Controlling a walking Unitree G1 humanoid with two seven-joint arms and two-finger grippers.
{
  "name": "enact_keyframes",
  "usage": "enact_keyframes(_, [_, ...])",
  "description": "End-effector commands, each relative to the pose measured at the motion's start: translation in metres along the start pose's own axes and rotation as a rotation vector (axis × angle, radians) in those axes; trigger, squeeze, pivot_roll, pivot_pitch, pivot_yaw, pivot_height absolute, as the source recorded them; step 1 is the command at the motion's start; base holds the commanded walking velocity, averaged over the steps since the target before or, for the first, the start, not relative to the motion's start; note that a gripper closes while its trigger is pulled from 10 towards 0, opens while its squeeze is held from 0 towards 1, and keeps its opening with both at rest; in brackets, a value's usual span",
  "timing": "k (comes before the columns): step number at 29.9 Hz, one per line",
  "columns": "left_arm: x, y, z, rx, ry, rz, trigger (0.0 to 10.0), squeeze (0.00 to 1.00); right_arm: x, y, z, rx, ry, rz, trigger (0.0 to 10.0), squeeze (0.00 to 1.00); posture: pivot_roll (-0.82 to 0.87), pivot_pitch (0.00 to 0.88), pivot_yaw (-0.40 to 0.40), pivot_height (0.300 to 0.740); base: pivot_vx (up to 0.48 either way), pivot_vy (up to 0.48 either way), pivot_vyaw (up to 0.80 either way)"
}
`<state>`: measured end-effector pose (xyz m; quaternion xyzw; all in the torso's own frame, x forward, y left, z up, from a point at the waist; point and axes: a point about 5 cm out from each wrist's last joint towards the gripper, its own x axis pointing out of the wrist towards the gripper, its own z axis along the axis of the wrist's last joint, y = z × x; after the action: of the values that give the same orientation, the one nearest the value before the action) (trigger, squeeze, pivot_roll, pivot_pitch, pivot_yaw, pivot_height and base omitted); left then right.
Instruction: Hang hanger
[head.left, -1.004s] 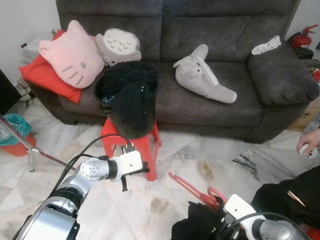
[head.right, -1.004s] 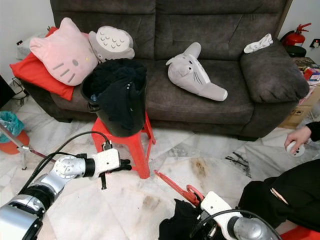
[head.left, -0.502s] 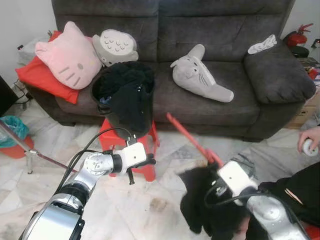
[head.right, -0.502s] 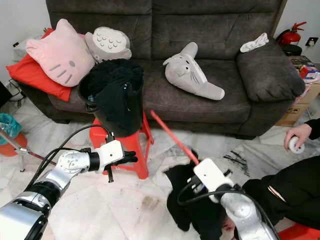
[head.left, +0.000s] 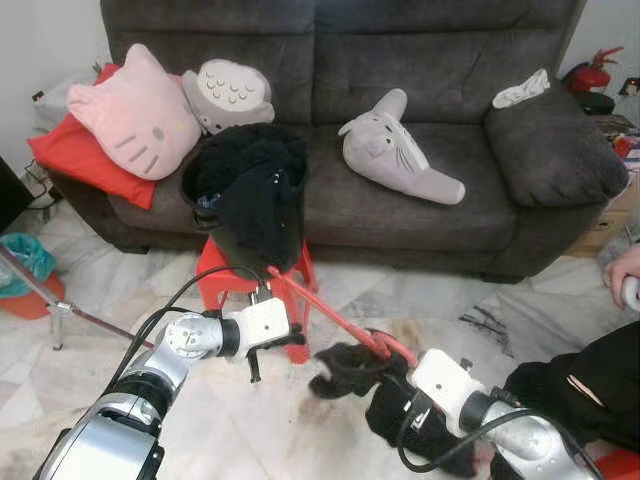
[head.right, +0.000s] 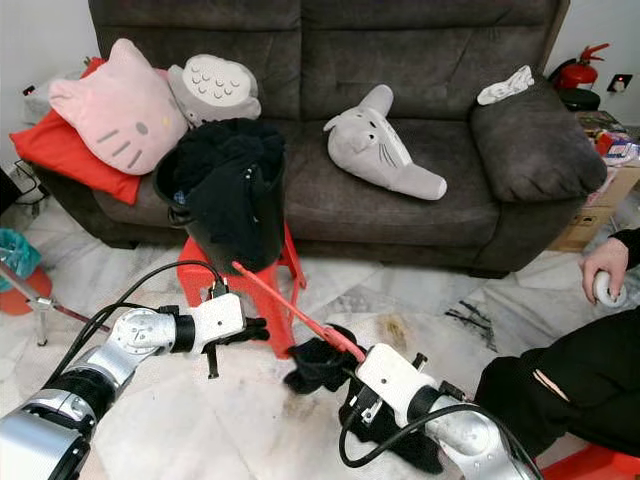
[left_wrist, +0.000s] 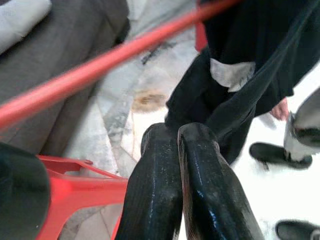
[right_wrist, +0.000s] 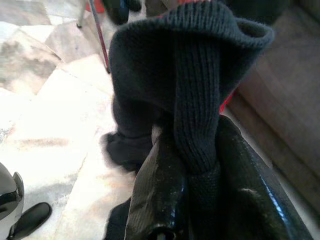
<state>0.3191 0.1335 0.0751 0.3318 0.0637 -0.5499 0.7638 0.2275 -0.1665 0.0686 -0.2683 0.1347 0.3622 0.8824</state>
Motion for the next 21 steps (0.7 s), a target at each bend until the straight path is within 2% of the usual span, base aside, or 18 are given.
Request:
enact_keyframes(1, [-0.002,-0.005,-0.005,0.043,0.037,-0.039,10.0,0.0,-0.001,-0.01,0.02,-0.028,-0.074,-0.013,10.0,0.0,-0.04,0.04,0.09,0.74,0.0,0.0,0.0])
enact_keyframes(5, [-0.004,-0.007,-0.008,0.091,0.075,-0.06,10.0,0.0,-0.006,-0.014,0.028,-0.058,-0.089,0.023,10.0,0.0,-0.04,0.043,0.092,0.74,0.0,0.0,0.0])
enact_keyframes(10, [-0.008,-0.01,-0.013,0.129,0.111,-0.081,10.0,0.0,-0.008,-0.02,0.033,-0.083,-0.08,-0.002,10.0,0.0,-0.04,0.046,0.098,0.74,0.0,0.0,0.0])
enact_keyframes(12, [-0.009,-0.009,-0.015,0.166,0.137,-0.086,10.0,0.0,-0.007,-0.023,0.03,-0.094,-0.035,-0.033,10.0,0.0,-0.05,0.045,0.099,0.74,0.0,0.0,0.0])
enact_keyframes(17, [-0.01,-0.006,-0.014,0.169,0.138,-0.06,10.0,0.0,-0.004,-0.03,0.023,-0.07,0.037,-0.113,10.0,0.0,-0.04,0.045,0.1,0.74,0.0,0.0,0.0])
enact_keyframes(18, [-0.009,-0.006,-0.014,0.172,0.139,-0.058,10.0,0.0,-0.002,-0.034,0.021,-0.057,0.065,-0.164,10.0,0.0,-0.04,0.046,0.1,0.74,0.0,0.0,0.0])
enact_keyframes(21, [-0.009,-0.006,-0.014,0.176,0.14,-0.064,10.0,0.0,-0.001,-0.037,0.024,-0.023,0.062,-0.217,10.0,0.0,-0.04,0.047,0.101,0.74,0.0,0.0,0.0])
